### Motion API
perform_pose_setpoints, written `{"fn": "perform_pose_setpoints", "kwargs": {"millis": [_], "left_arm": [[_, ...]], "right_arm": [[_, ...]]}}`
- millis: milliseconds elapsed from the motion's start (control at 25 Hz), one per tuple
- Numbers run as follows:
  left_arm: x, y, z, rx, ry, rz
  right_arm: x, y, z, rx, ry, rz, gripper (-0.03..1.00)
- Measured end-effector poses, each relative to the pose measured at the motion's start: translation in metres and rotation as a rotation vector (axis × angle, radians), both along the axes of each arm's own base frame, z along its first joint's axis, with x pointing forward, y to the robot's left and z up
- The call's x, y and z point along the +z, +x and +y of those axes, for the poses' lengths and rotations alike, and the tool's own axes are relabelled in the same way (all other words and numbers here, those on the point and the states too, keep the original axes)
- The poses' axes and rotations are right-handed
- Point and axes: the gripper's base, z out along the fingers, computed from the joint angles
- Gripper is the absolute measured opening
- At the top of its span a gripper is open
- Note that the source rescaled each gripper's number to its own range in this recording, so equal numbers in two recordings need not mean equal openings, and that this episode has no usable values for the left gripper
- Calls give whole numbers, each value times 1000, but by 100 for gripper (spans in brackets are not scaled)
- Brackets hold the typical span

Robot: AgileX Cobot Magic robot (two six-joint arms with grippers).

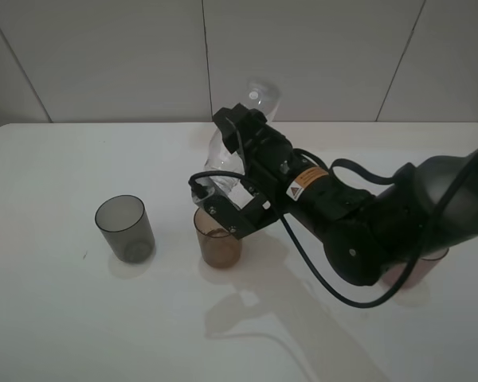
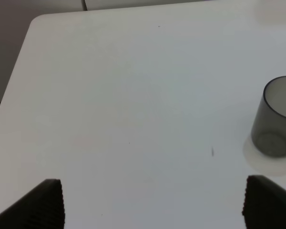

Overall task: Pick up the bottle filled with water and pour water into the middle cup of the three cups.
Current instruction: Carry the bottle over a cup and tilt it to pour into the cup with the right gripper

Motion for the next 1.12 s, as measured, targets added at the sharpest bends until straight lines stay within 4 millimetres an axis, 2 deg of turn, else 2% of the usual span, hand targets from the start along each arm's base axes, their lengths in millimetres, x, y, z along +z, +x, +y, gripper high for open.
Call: {"fn": "perform_pose_setpoints", "kwargs": {"millis": [160,760,920,1120], "left_arm": [[0,0,0,0,0,0],[0,0,0,0,0,0],[0,0,0,0,0,0],[0,0,0,0,0,0]], "right_arm": [[-6,-5,2,11,-14,5,3],[-5,-5,2,9,-55,-43,3],[-2,-5,2,-1,38,12,3],[20,-6,0,-14,190,61,3]]}}
